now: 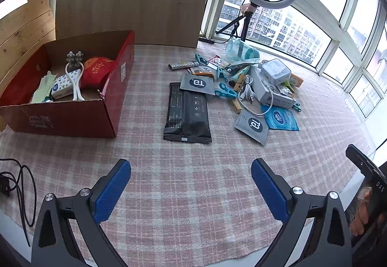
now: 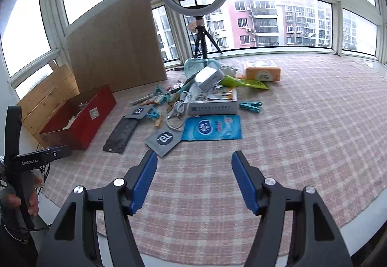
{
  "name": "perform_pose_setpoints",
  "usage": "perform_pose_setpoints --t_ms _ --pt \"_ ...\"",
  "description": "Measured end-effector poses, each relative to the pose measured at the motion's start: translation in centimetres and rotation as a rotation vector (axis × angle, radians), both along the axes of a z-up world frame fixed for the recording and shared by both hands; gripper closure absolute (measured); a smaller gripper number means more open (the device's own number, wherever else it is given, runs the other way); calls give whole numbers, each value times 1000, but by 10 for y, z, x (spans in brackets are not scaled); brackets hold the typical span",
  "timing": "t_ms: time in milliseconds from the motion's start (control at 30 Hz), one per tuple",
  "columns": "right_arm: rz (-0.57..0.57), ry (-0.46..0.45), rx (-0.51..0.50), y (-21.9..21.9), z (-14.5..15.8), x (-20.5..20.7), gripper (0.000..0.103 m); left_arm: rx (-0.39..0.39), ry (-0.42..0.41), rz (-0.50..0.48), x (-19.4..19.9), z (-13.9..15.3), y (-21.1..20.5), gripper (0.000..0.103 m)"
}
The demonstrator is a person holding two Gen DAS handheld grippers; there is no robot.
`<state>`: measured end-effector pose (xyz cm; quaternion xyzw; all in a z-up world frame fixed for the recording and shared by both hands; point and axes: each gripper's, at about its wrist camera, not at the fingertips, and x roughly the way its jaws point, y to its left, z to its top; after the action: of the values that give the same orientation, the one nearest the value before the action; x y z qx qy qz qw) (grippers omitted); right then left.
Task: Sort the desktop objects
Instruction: 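Move both open tools back toward the pile of items, then grasp the white-grey device box with the right tool while the left tool grasps a grey logo pouch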
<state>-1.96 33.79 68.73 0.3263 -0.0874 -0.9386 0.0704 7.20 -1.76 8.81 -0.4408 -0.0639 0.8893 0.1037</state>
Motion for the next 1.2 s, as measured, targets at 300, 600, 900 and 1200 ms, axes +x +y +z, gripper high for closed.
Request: perform_pose_setpoints --t_ms 300,600,900,1200 --pt "-46 -25 -26 37 -15 -10 40 -21 -29 -33 -15 -15 22 3" --pt "-36 -38 -66 52 -17 -51 41 -129 27 -72 -51 -18 39 3" --pt "6 -96 36 61 -29 -91 51 -269 50 -207 -91 -25 64 9" --pt "108 -136 -20 52 -24 -159 53 -380 37 -289 -138 -42 84 11"
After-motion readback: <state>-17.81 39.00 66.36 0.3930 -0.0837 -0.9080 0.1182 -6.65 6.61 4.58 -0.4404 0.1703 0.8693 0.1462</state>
